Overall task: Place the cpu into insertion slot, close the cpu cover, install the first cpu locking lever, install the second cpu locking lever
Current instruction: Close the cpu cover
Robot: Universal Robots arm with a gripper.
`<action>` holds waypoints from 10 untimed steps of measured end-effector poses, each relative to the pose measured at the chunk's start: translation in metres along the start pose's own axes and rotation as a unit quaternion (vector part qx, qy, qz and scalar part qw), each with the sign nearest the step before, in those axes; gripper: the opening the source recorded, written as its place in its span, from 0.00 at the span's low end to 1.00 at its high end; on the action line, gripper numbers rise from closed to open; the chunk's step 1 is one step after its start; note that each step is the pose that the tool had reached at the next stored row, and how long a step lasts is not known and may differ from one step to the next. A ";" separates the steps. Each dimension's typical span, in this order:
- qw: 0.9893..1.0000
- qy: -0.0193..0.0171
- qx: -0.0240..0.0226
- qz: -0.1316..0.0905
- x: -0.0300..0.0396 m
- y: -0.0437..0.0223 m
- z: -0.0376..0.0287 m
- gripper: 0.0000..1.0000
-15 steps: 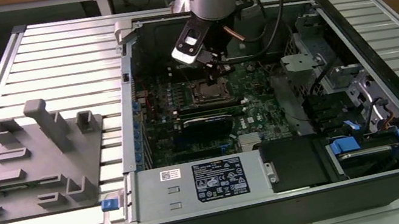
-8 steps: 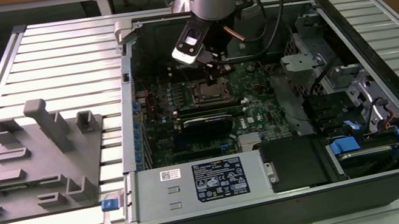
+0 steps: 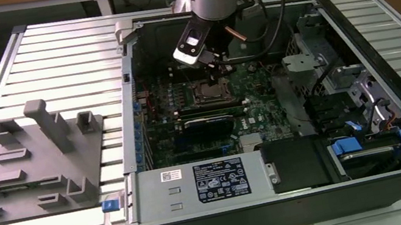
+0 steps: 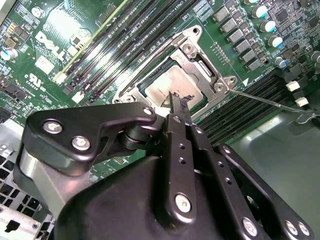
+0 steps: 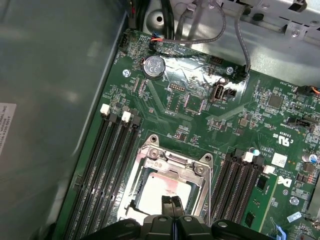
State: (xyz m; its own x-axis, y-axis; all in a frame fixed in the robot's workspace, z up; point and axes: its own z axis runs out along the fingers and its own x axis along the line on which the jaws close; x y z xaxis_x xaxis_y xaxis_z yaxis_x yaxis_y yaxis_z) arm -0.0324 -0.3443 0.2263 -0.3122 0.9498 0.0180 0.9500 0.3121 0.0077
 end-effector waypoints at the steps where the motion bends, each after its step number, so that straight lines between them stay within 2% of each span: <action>1: 1.000 0.000 0.000 0.000 0.0000 0.0000 0.0000 0.10; 10: 1.000 0.000 0.000 -0.005 0.0000 0.0000 0.0000 0.10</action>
State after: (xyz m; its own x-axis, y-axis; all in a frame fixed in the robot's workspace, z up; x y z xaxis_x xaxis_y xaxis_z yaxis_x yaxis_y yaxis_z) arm -0.0323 -0.3443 0.2262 -0.3213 0.9468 0.0181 0.9470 0.3213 0.0078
